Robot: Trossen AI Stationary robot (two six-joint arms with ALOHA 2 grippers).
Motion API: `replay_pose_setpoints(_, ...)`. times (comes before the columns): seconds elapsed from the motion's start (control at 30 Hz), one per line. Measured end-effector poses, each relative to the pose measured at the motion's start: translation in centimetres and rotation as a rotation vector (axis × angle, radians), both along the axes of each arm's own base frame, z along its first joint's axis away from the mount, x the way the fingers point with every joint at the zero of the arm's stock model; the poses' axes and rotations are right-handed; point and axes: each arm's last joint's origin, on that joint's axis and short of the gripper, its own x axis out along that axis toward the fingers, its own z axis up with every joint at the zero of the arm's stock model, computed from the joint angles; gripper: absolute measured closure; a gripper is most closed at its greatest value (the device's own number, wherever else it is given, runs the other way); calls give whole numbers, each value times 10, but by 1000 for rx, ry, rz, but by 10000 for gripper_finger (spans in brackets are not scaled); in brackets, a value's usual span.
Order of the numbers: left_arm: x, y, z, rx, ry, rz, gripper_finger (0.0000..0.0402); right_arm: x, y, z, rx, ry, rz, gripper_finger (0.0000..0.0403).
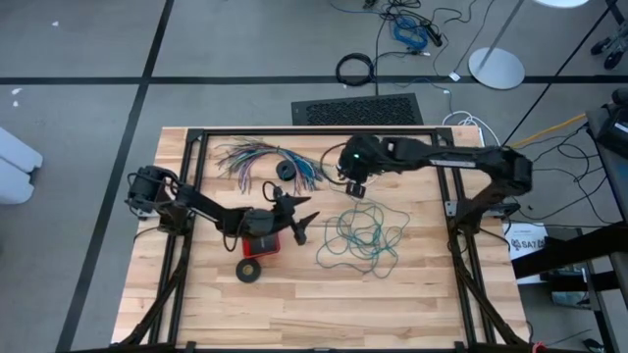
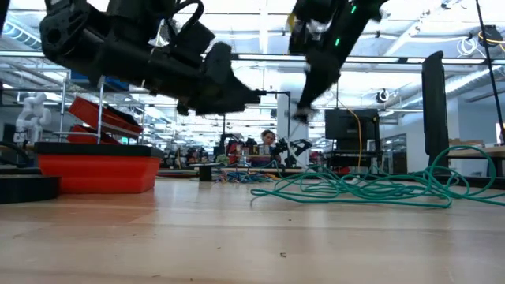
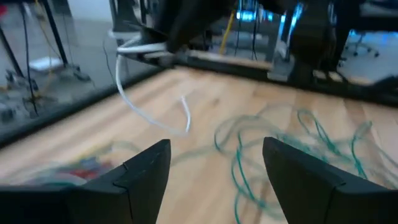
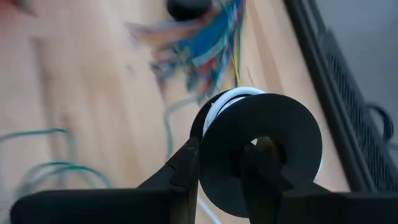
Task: Coil cords
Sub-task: Uncoil the white wire from the spool
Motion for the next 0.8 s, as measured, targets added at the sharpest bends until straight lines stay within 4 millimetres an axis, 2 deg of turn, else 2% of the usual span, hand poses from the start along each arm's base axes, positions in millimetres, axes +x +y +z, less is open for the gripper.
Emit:
replay_pose_setpoints(0.2,17,15,25,99,-70,41,139,-12,36,29,-11,-92,104,324)
replay_pose_setpoints(0.43,43,35,48,151,-4,33,139,-14,60,35,1,-116,170,324)
replay_pose_setpoints(0.57,54,42,47,149,82,25,139,-14,65,35,-10,-111,179,324)
replay_pose_setpoints(0.8,62,47,23,146,157,24,139,-13,70,35,-25,-113,192,324)
